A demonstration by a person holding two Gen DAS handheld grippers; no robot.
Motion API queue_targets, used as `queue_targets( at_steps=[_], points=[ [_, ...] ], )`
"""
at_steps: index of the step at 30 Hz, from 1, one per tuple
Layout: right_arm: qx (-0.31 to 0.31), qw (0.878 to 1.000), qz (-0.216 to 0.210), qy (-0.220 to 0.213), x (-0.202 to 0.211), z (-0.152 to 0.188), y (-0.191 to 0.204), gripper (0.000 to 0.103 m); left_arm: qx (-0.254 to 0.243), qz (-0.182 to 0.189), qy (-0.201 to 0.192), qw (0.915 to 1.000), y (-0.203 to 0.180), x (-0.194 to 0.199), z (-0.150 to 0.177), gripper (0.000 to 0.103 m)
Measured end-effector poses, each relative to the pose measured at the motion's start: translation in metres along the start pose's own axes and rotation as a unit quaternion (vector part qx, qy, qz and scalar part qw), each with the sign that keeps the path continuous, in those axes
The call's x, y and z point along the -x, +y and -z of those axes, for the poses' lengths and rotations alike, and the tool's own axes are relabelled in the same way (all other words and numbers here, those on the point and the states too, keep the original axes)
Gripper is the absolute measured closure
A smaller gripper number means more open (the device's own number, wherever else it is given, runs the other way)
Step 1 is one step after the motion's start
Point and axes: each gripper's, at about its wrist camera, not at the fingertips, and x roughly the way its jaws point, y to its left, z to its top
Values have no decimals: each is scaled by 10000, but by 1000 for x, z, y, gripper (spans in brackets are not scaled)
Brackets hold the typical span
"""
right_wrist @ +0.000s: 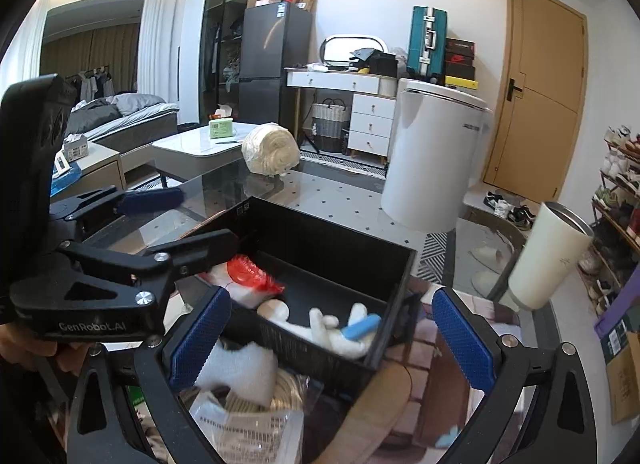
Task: Organize soft objects
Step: 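Carry both items into the black box and open both tools, then withdraw both open tools from the box back toward the pile, then move the right tool down to the white printed paper packet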
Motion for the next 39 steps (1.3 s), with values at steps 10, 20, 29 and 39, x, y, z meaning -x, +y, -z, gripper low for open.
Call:
queue_targets(
  at_steps=[10,20,29,39],
  points=[
    [-464,9989,-69,-45,31,16,-3,1,173,-180,21,9997,4,22,12,0],
    [-637,9979,-105,-14,58,34,8,1,513,-398,-72,9979,9,52,31,0],
    [-824,9962,-253,140,60,54,17,1,432,-709,-50,9965,7,74,46,0],
    [-869,9957,-255,210,60,67,22,1,370,-550,102,9977,5,83,65,0]
  ],
)
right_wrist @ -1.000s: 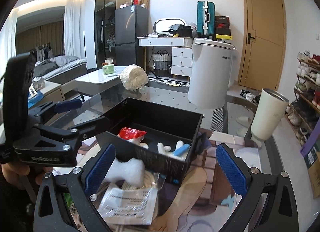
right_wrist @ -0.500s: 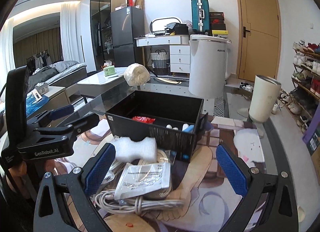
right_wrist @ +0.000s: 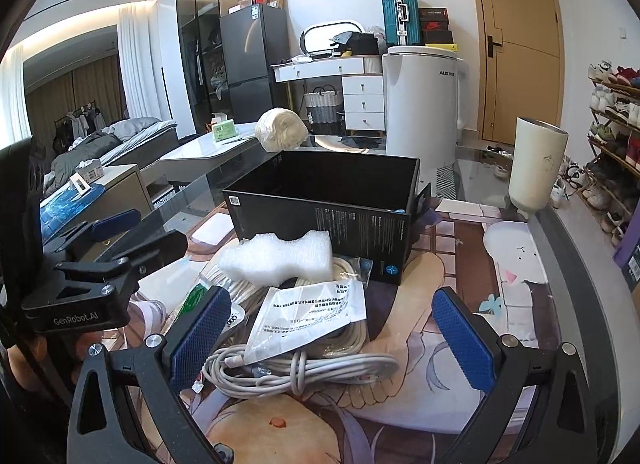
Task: Organize soft objects
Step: 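Move the right tool down to the white printed paper packet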
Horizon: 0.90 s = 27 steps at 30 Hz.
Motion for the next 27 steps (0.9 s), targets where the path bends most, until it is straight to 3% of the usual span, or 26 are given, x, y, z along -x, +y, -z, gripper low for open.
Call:
queue_targets(
  at_steps=[9,27],
  points=[
    [-98,9999,15,76,-1,12,-5,1,164,-298,117,9994,7,-5,8,0],
    [24,9995,-10,322,-6,24,-2,1,-7,-31,265,9996,2,-11,15,0]
  ],
)
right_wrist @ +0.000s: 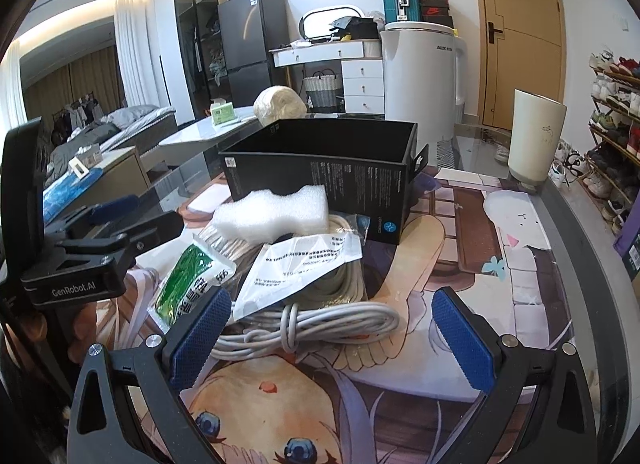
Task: Organize soft objects
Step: 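Move the right tool down to the white printed paper packet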
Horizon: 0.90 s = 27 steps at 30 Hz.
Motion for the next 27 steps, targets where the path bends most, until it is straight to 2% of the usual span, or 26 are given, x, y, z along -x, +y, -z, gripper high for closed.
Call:
queue_targets(
  at_steps=[13,22,27],
  points=[
    [38,9981,-367,491,-12,13,22,1,-69,118,-60,9999,-1,3,2,0],
    [57,9975,-329,615,-20,7,25,1,-59,177,-38,9998,0,3,2,0],
    [-67,9979,-163,616,-10,15,7,1,-64,183,-17,9998,0,2,1,0]
  ],
)
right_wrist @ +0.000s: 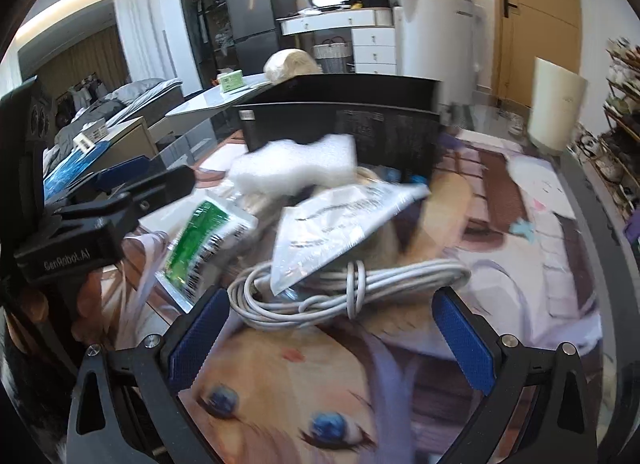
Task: Organize soft objects
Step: 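Move the right tool down to the white printed paper packet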
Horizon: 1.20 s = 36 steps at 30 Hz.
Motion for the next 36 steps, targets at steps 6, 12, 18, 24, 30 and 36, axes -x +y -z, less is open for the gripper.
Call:
queue_targets(
  at_steps=[6,12,18,24,30,36],
  points=[
    [-287,9992,293,4,15,13,-28,1,-43,4,55,10000,-1,-3,0,0],
    [-429,9985,345,6,20,19,-39,1,-124,-32,55,9999,-5,-3,1,0],
    [-210,9988,359,-249,25,6,-27,1,-127,-19,59,9999,-6,-3,1,0],
    [78,9988,425,-234,14,-15,-18,1,-104,44,65,9999,-6,-4,2,0],
    [498,9974,522,-41,-1,-28,-6,1,-104,69,74,9999,-5,-3,2,0],
    [958,9927,717,129,-16,-35,4,1,-104,115,100,9998,-4,-3,1,0]
  ],
)
